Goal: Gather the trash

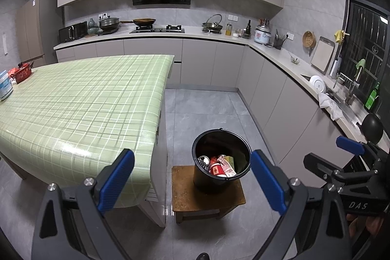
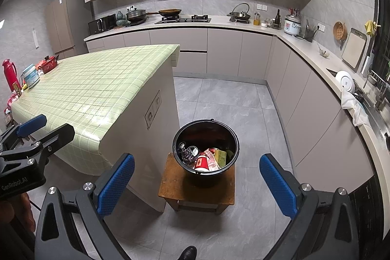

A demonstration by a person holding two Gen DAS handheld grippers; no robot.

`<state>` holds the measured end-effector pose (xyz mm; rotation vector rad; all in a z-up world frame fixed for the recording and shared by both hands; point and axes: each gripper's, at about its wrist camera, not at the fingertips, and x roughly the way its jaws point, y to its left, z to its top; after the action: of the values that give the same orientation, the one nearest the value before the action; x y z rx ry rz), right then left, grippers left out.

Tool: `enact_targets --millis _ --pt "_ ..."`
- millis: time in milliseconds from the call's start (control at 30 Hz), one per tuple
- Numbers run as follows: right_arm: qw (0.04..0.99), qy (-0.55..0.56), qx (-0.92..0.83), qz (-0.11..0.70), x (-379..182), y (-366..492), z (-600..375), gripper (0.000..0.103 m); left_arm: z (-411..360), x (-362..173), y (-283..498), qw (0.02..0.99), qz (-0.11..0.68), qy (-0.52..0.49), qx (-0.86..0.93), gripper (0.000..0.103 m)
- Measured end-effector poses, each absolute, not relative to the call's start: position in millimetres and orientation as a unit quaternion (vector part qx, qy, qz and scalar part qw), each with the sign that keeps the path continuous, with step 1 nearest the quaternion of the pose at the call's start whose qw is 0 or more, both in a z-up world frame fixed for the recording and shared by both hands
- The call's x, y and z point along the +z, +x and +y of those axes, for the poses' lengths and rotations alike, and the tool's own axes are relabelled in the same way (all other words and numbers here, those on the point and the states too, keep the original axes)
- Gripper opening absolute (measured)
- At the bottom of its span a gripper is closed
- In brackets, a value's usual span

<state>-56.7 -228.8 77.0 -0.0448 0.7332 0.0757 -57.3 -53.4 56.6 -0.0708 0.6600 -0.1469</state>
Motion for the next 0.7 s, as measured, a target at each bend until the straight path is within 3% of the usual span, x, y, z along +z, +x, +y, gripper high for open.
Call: enact_targets --millis 700 --pt "0.932 -0.03 0.032 0.361 74.8 -52.1 -227.1 0.103 -52.1 56.7 -57.7 0.949 0.305 -0.033 -0.08 0.097"
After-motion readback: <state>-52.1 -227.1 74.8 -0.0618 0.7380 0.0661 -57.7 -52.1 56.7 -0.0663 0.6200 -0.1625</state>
